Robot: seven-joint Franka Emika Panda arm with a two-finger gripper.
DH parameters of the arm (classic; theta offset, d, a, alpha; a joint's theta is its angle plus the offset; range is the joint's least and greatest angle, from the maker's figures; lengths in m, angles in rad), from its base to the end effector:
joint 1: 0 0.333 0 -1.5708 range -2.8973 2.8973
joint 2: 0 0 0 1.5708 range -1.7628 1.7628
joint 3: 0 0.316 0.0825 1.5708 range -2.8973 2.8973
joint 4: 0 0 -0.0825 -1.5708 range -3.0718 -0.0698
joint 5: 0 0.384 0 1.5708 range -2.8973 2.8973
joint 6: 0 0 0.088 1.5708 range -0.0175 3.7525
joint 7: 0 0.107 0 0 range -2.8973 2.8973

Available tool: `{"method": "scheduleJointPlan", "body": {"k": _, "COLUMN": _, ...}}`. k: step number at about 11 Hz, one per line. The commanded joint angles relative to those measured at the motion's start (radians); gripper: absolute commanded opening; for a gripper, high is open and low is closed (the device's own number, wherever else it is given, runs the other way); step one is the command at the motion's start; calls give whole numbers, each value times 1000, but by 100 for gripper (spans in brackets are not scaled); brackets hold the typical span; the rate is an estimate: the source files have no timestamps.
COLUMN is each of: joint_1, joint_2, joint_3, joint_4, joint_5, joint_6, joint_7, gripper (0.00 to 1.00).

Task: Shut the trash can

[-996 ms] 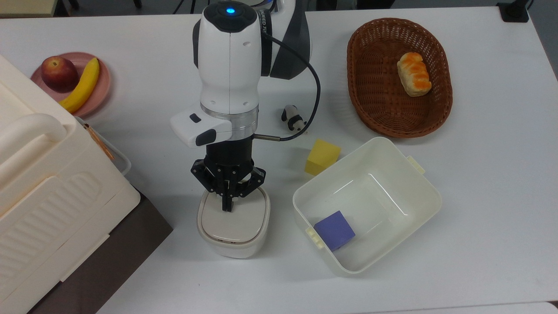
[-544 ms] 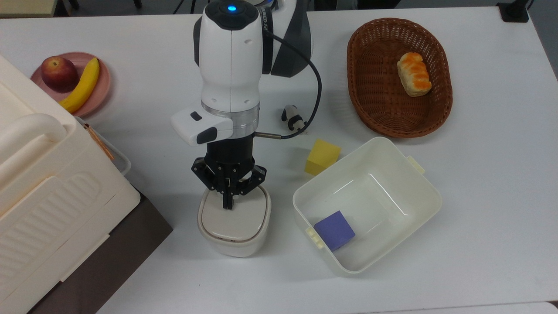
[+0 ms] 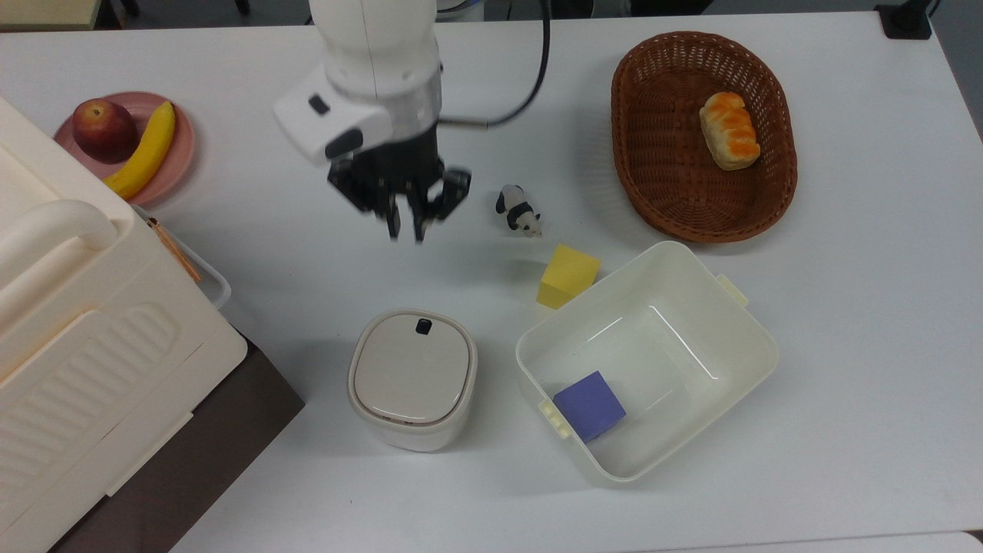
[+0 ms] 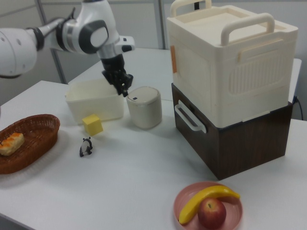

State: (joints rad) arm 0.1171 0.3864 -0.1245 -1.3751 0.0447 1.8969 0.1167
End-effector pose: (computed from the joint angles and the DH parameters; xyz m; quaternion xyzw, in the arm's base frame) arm 0.6893 0.0127 0.5103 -0.9957 0.0614 -0.0691 0.0024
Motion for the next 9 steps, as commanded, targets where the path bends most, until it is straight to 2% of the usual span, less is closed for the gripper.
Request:
{"method": "scheduleJointPlan", "body": {"k": 1, "joint_1": 1, "joint_2": -109, "joint_3": -4, "joint_4": -62, "joint_5": 27, "joint_6": -207, "joint_7": -74, "gripper": 100}}
{"method": "scheduleJointPlan", "body": {"k": 3, "joint_1": -16, "joint_2": -162, "joint_3": -9, "joint_4": -74, "joint_5": 27, "joint_6": -283, "joint_7": -161, "gripper": 100}}
{"method": "scheduleJointPlan", "body": {"k": 5, "joint_1": -56, "joint_2": -208, "joint_3": -10, "joint_4": -74, "joint_5": 35, "joint_6": -344, "joint_7": -169, "gripper": 100}}
{"method": "scheduleJointPlan", "body": {"k": 7, "joint_1": -86, "joint_2": -222, "joint_3": -10, "joint_4": -73, "joint_5": 34, "joint_6": -334, "joint_7": -172, "gripper": 100}}
{"method": "scheduleJointPlan", "body": {"k": 9, "joint_1": -83, "joint_2": -221, "joint_3": -10, "joint_4": -76, "joint_5": 34, "joint_6": -303, "joint_7": -163, "gripper": 100}}
